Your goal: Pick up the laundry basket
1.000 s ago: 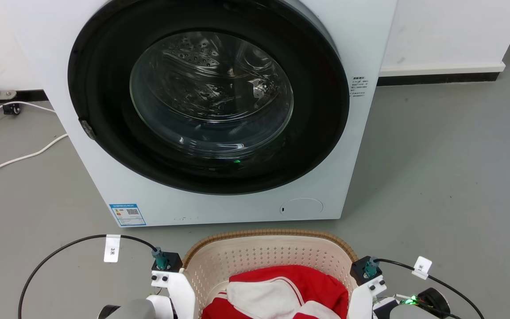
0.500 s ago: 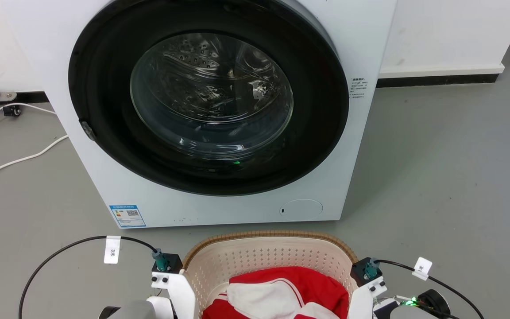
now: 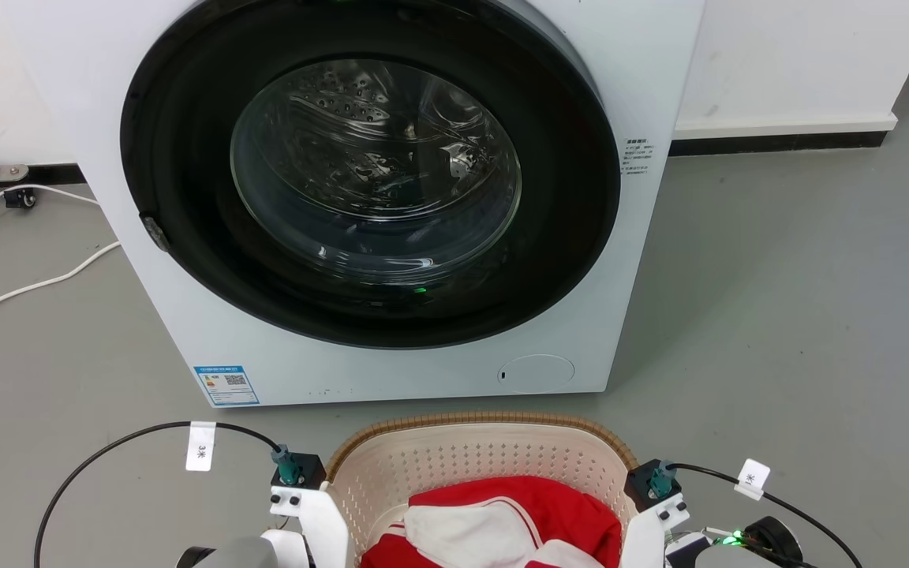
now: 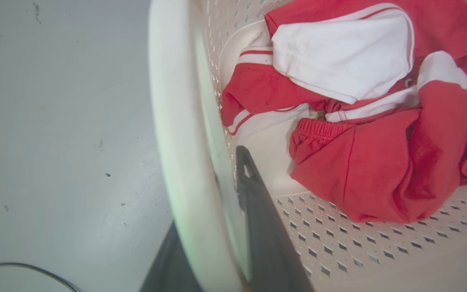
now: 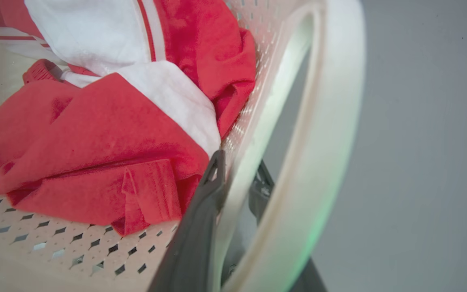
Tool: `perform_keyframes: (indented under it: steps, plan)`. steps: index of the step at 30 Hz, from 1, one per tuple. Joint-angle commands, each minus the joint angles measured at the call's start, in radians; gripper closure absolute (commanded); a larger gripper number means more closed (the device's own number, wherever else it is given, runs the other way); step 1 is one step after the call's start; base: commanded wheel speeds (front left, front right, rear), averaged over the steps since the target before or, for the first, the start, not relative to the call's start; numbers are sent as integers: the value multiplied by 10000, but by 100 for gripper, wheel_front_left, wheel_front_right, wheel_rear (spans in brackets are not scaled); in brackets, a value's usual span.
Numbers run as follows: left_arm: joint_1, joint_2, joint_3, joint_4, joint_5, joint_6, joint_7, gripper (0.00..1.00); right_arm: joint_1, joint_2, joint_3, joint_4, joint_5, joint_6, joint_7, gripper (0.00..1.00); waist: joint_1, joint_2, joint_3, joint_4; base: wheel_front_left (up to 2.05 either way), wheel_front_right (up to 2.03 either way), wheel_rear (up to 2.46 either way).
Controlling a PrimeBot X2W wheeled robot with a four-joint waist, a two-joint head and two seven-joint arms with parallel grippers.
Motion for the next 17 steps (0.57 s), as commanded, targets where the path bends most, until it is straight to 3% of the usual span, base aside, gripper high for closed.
perform_keyframes:
  steps: [1,17]
  plan:
    - [-231,99,-23,-30,-15,-32,-100,100,-37,-43,151,31,-34,130,9,100,0,-1,-2,4,0,0,0]
    - [-270,151,-286,4,-259,-33,-120,100,-59,-9,476,86,331,130,-33,100,0,-1,9,22,0,0,0]
